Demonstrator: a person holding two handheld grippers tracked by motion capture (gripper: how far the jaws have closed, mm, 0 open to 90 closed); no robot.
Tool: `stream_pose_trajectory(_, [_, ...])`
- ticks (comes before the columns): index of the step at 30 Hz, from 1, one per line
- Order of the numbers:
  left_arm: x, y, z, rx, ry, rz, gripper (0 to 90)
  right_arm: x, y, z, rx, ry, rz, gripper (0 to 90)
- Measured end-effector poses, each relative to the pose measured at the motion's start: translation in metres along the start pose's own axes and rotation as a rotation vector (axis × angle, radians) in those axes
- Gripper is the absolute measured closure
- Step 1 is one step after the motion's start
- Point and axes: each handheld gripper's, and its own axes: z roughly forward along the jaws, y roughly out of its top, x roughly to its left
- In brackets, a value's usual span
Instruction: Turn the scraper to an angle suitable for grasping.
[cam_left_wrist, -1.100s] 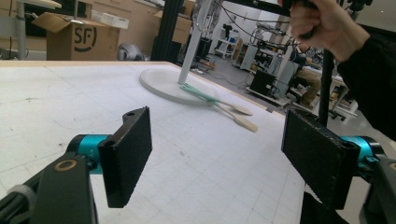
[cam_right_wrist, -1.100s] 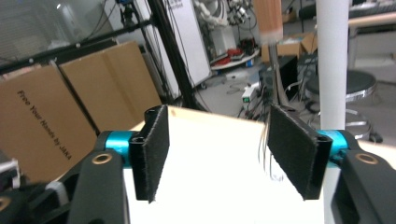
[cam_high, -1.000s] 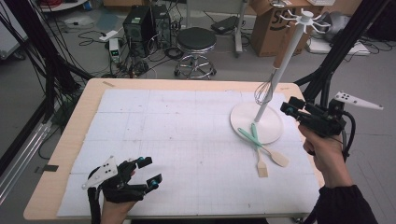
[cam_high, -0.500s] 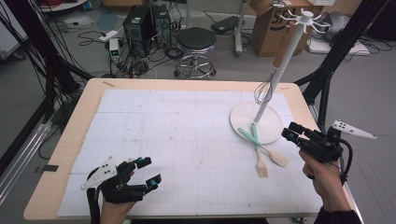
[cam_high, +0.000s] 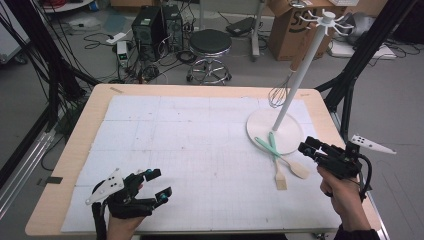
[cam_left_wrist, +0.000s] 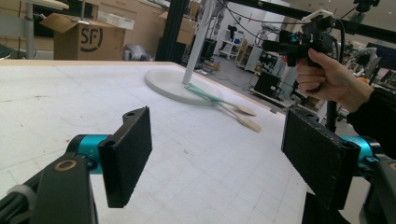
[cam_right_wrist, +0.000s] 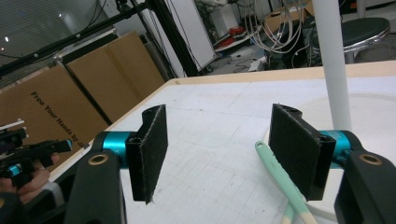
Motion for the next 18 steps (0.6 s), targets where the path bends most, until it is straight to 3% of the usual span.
stream_pose_trajectory(8, [0.000,-0.001,0.001,0.005,-0.005,0.002,25.1,0.000,0.001,0.004,0.013,-0.006,0.003,39.8])
stream_pose_trajectory(18, [0.000,-0.001,0.003,0.007,-0.011,0.000,25.1,-0.006,0.003,0.023,0.064,-0.029,0.019,44.5])
